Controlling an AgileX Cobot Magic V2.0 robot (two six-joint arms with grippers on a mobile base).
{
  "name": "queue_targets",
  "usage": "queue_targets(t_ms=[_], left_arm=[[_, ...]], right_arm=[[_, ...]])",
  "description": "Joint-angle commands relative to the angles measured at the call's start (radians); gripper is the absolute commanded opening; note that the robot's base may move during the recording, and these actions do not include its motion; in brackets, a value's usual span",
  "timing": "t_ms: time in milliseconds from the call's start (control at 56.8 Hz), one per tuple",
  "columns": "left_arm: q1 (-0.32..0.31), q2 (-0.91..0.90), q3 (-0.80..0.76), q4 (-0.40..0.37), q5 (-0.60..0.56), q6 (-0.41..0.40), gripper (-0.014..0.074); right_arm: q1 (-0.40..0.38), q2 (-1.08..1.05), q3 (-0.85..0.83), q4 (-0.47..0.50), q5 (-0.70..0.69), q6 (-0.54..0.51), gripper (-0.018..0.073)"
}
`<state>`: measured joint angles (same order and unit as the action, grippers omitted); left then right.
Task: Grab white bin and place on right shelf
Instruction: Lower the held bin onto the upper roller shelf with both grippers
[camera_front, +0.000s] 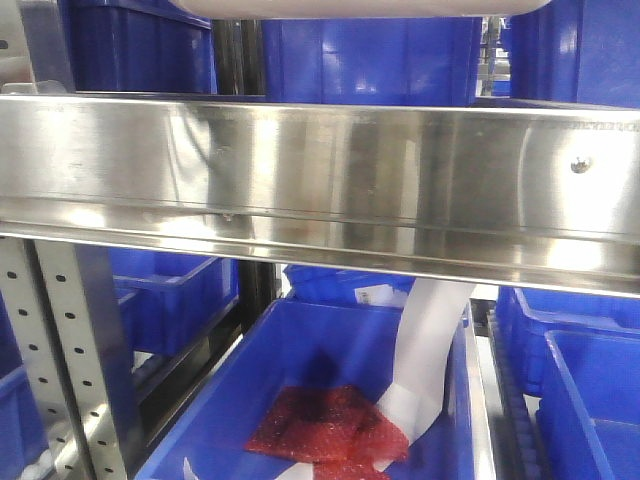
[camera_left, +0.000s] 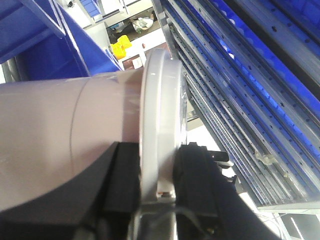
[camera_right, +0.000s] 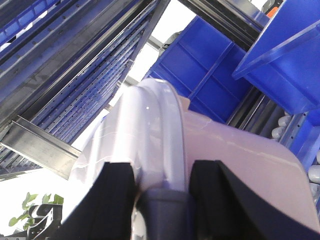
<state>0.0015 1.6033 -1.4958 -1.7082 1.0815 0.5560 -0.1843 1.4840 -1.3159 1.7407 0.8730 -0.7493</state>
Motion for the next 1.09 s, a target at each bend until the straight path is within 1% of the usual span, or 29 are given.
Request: queue_targets(t_ms=[0, 106, 194, 299, 352, 458, 546, 687, 722, 757, 863, 916, 951, 986, 1022, 1074], left_arm=[[-0.043, -0.055, -0.034, -0.06, 0.188, 0.023, -0.0126], [-0.043, -0.055, -0.034, -0.06, 0.161, 0.023, -0.0126], [-0.043, -0.055, -0.034, -0.069, 0.111, 0.023, -0.0126], [-0.045, -0.051, -0.034, -0.068, 0.1, 0.023, -0.0126], [-0.055, -0.047, -0.034, -0.052, 0.105, 0.023, -0.0126], [-0.075, -0.029, -0.034, 0.015, 0.105, 0.023, -0.0126], [-0.09, -0.011, -0.034, 0.039, 0.101, 0.025, -0.0126], [-0.095, 0.019, -0.034, 0.06, 0.092, 0.029, -0.0126], [-0.096, 0.025, -0.034, 0.066, 0.092, 0.041, -0.0125], [-0.096, 0.03, -0.034, 0.074, 0.092, 0.054, -0.0125], [-0.096, 0.034, -0.034, 0.115, 0.09, 0.054, -0.0118], [-0.096, 0.034, -0.034, 0.126, 0.09, 0.054, -0.0088], [-0.096, 0.034, -0.034, 0.132, 0.09, 0.054, -0.0052], [-0.096, 0.034, -0.034, 0.142, 0.092, 0.056, 0.0015], [-0.096, 0.034, -0.034, 0.149, 0.094, 0.056, 0.0059], [-0.096, 0.034, -0.034, 0.172, 0.096, 0.056, 0.0154]], right_arm=[[0.036, -0.052, -0.031, 0.067, 0.168, -0.002, 0.0069], [0.036, -0.052, -0.031, 0.067, 0.166, -0.002, 0.0069], [0.036, -0.052, -0.031, 0.068, 0.163, -0.002, 0.0069], [0.036, -0.05, -0.031, 0.06, 0.163, -0.002, 0.0069], [0.036, -0.048, -0.031, 0.038, 0.163, -0.002, 0.0069], [0.036, -0.032, -0.031, -0.032, 0.169, -0.002, 0.0069], [0.036, -0.01, -0.031, -0.078, 0.189, -0.002, 0.0069], [0.036, 0.024, -0.031, -0.091, 0.21, -0.002, 0.0069], [0.036, 0.031, -0.031, -0.091, 0.212, -0.002, 0.0069], [0.036, 0.04, -0.031, -0.091, 0.214, -0.002, 0.0069], [0.036, 0.056, -0.031, -0.091, 0.223, -0.006, 0.0073], [0.036, 0.062, -0.031, -0.091, 0.225, -0.013, 0.0086], [0.036, 0.065, -0.031, -0.091, 0.226, -0.016, 0.0113], [0.036, 0.068, -0.031, -0.091, 0.228, -0.023, 0.0164], [0.036, 0.068, -0.031, -0.091, 0.228, -0.029, 0.0208], [0.036, 0.068, -0.031, -0.091, 0.227, -0.047, 0.0313]])
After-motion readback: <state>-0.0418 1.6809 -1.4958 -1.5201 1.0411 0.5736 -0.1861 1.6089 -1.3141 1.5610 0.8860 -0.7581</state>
